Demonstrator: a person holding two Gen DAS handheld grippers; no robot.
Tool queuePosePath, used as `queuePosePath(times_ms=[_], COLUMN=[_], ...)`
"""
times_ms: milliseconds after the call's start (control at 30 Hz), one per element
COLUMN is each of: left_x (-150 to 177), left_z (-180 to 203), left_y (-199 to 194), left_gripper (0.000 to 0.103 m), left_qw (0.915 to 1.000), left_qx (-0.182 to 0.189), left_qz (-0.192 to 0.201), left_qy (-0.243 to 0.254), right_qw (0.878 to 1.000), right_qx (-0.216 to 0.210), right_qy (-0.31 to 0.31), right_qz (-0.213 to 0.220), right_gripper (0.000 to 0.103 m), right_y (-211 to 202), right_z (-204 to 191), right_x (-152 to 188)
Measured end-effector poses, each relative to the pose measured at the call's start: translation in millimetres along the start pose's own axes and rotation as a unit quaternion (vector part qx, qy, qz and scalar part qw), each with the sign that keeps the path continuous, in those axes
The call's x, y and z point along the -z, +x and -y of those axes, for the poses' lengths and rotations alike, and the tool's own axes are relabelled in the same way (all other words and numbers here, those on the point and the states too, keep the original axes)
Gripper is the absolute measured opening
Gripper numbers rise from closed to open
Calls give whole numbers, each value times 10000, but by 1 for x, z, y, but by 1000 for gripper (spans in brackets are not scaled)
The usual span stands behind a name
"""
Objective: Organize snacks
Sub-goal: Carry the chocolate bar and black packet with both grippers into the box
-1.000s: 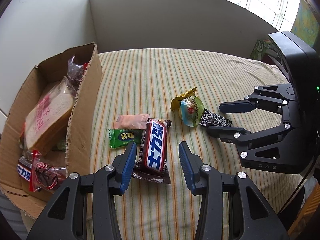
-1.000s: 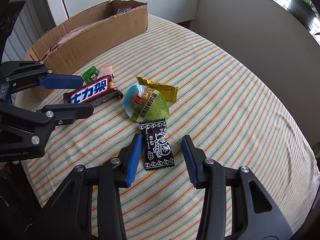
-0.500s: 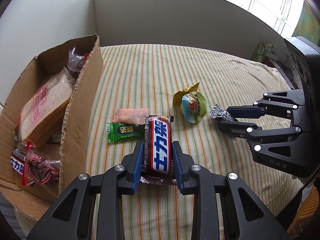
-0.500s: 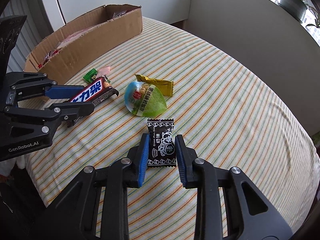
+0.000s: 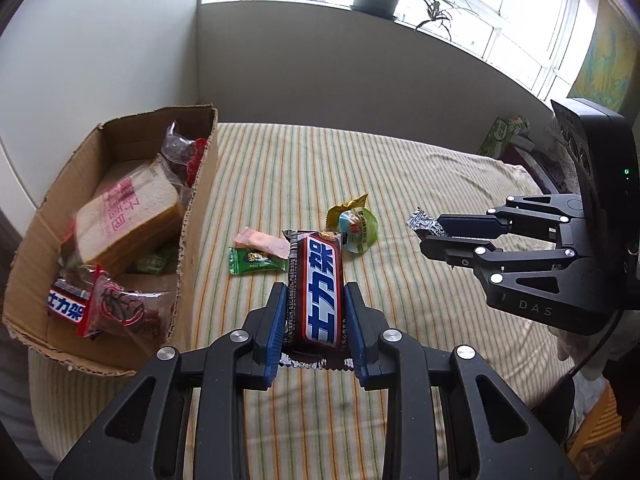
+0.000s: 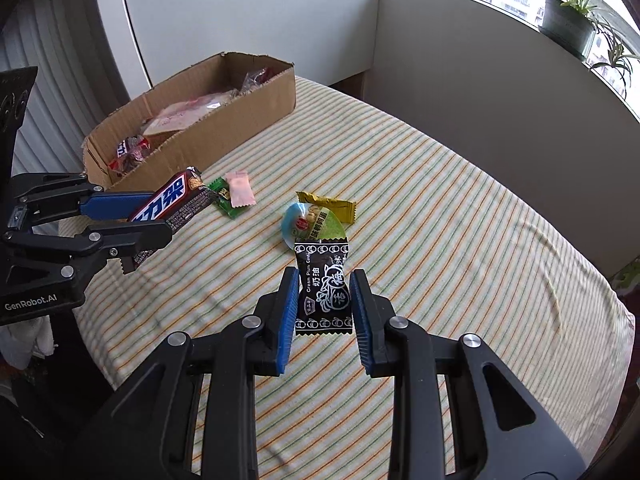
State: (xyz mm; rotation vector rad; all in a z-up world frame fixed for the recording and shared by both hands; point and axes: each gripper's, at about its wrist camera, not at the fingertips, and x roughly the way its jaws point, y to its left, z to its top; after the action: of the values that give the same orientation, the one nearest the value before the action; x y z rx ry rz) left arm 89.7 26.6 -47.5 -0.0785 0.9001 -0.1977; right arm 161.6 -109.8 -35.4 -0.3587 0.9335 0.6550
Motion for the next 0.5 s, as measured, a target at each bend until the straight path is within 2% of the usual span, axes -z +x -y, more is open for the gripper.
queuePosePath(times_ms=[500], left_x=[2], left_z=[-37], left_y=[-46], left_gripper=[27], left_qw=[9982], left_qx=[-159], left_qz=[471], left_qy=[-336], right_qw=[9993], right_qx=[-144], right_qy=[-120], right_qz=[319], right_gripper=[27], right_y=[-17], right_z=[-36], right_x=[-33])
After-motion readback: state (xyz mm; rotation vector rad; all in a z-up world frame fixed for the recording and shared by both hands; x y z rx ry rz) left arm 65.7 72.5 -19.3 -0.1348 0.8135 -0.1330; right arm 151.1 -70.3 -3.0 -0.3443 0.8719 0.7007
